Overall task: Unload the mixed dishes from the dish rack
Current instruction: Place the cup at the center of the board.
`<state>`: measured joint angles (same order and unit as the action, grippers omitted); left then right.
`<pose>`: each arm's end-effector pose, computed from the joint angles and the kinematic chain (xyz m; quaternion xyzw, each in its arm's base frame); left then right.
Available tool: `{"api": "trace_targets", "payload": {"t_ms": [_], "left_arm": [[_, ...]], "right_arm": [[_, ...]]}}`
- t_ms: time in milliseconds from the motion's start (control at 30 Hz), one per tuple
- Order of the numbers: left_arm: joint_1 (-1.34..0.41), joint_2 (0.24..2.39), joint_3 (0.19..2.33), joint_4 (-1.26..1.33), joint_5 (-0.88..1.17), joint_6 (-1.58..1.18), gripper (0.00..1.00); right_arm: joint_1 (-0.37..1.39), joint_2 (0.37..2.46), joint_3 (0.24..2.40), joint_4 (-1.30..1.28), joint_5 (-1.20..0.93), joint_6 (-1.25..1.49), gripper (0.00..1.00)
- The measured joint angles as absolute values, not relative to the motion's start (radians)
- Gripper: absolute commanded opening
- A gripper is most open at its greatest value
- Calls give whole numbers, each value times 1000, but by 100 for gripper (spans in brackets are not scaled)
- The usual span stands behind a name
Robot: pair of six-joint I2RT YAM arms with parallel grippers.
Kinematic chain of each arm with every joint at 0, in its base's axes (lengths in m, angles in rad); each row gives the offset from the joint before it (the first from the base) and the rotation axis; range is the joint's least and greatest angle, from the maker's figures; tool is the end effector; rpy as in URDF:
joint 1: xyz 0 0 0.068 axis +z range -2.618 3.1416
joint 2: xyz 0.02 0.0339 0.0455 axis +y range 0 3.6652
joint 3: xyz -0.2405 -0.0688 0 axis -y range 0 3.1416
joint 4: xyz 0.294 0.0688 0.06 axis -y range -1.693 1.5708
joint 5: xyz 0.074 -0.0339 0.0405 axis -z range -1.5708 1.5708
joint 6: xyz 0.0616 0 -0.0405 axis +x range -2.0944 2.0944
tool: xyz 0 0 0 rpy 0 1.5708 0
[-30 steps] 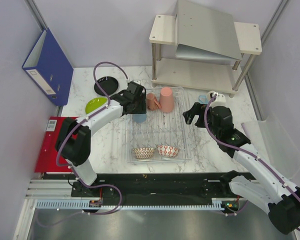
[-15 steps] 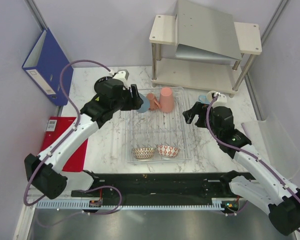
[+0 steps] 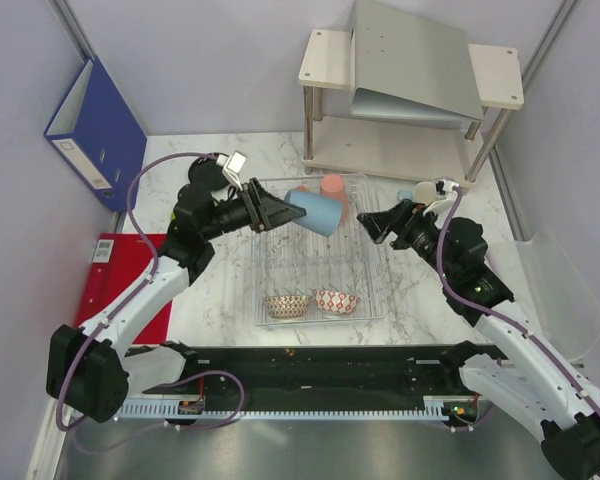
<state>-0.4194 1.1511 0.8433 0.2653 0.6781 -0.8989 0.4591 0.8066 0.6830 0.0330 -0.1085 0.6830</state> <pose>0.2968 -0.1747 0.2961 0.0619 0.7160 -0.5895 0.3688 0.2547 0.1333 0.2982 0.0460 0.7368 0.3977 0.5449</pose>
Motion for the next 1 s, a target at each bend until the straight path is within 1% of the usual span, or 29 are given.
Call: {"api": "trace_targets", "payload": {"t_ms": [167, 267, 333, 433, 567, 900, 1000], "left_arm": [[-351, 1242, 719, 763, 799, -1229, 2], [-344, 1329, 692, 1007, 831, -1402, 2], [-344, 1369, 686, 1093, 845, -1480, 2], [-344, 1389, 677, 1175, 857, -1558, 2], [-347, 1388, 676, 1248, 871, -1595, 2], [-367, 1388, 676, 1288, 893, -1604, 2], [-368, 1389, 676, 1290, 896, -1604, 2]], "right_arm": [[459, 789, 683, 70, -150, 693, 90], [459, 796, 674, 85, -172, 700, 90], [459, 799, 663, 100, -188, 708, 90], [459, 802, 655, 118, -209, 721, 90], [459, 819, 655, 177, -239, 748, 90], [467, 950, 654, 372, -325, 859, 88], [482, 974, 654, 403, -340, 871, 86]]}}
